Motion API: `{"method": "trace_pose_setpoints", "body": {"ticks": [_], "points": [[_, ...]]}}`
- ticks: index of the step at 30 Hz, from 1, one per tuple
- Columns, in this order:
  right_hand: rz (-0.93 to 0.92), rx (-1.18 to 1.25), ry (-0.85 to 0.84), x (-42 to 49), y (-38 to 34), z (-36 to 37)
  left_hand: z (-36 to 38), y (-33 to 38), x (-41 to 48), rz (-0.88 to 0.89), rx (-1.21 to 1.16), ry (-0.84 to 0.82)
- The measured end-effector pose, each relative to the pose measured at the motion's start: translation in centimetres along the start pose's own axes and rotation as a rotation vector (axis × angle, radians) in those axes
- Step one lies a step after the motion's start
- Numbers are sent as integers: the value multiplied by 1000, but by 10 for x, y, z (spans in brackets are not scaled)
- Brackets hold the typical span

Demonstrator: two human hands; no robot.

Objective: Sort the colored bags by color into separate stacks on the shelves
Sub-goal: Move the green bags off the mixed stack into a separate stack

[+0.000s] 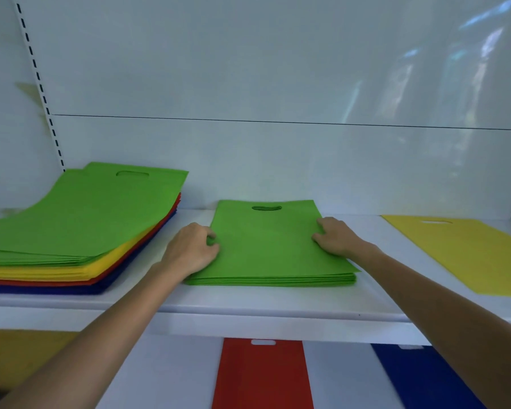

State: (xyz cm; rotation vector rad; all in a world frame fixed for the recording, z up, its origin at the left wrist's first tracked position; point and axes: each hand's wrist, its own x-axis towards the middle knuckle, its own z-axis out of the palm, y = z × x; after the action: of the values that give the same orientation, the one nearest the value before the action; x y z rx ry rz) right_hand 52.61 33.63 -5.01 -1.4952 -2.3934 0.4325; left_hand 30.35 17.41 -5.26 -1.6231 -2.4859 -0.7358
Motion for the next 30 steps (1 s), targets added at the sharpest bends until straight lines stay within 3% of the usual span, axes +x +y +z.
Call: {"method": "trace_pose_setpoints", "body": {"ticks": [9,17,24,30], "points": [[16,-31,-81,0,-5,4,3,-5,6,-109,-132,-71],[26,-117,-88,10,-7,9,-6,-5,17,-84,-84,-124],[-73,-60,177,13,-53,-4,-62,-26,40,20,-84,29],[-186,40,237,20,-136,7,-109,-97,43,-39,-68,80]]}}
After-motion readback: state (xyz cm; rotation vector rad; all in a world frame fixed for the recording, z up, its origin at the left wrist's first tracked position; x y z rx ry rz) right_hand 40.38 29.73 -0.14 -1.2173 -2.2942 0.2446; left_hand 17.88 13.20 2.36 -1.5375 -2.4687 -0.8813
